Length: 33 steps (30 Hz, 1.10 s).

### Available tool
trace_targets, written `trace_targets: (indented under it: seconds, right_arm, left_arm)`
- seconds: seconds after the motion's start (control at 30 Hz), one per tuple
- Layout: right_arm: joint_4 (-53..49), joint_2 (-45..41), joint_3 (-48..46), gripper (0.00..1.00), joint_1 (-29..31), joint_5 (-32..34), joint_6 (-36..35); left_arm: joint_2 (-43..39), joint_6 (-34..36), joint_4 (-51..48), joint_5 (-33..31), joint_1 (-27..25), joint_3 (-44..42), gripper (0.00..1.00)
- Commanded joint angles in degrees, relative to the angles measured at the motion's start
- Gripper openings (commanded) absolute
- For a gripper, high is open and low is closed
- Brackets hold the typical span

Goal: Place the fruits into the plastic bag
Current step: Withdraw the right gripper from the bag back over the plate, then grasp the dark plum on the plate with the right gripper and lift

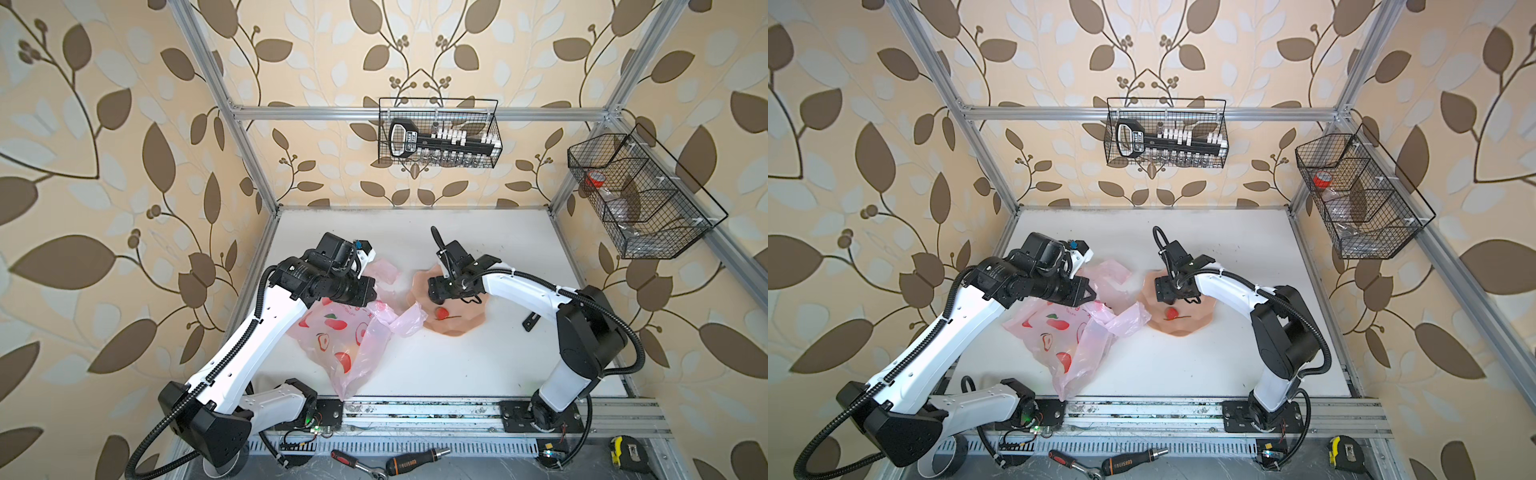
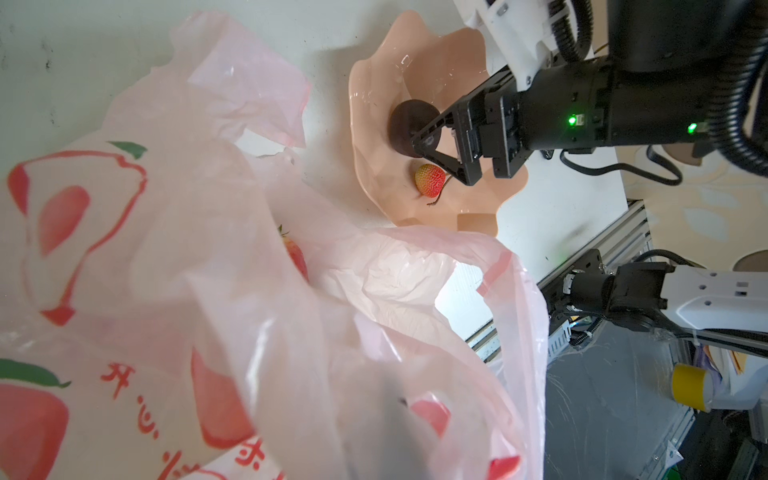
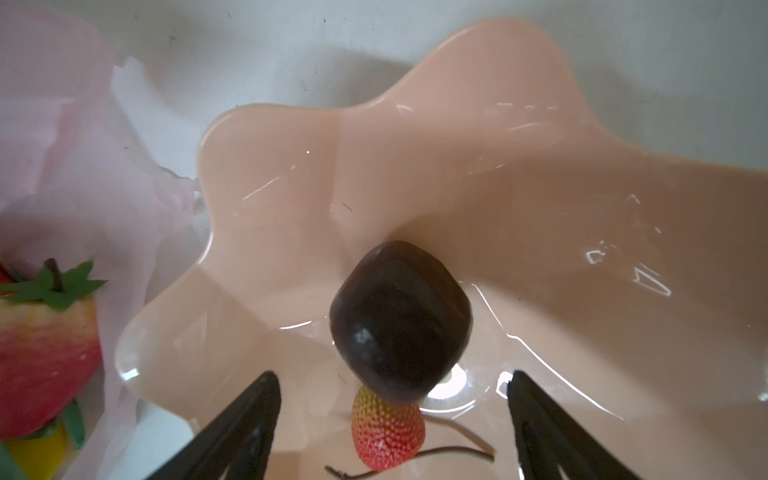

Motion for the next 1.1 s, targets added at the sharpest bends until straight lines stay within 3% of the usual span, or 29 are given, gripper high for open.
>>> trace_targets:
  seconds: [0.0,0.47,0.63,0.73,1.07]
  right_arm:
    - [-0.3,2.5,3.1,0.83,0.4,2.2,-2.3]
    - [0.9,7.7,4.4,0.77,0.4,2.8,-2.8]
    - [0.9,7.8,4.2,0.69,0.5,2.8,-2.8]
    - [1.0,7.2,4.0,0.59,0.4,3.1,-2.8]
    - [0.6,1.9,4.0,0.52,-0.2,1.9,-0.7]
  left_arm:
    - [-1.0,1.1,-0.4,1.2,0.3,0.0,0.0]
    - [-0.7,1.0,-0.5,1.3,0.3,0.1,0.0]
    - [-0.9,0.9,-0.5,1.2,0.3,0.0,0.0]
    - [-1.0,0.9,-0.5,1.2,0.3,0.1,0.0]
    - [-1.4,0.8,-0.6,1.1,0.3,-0.1,0.0]
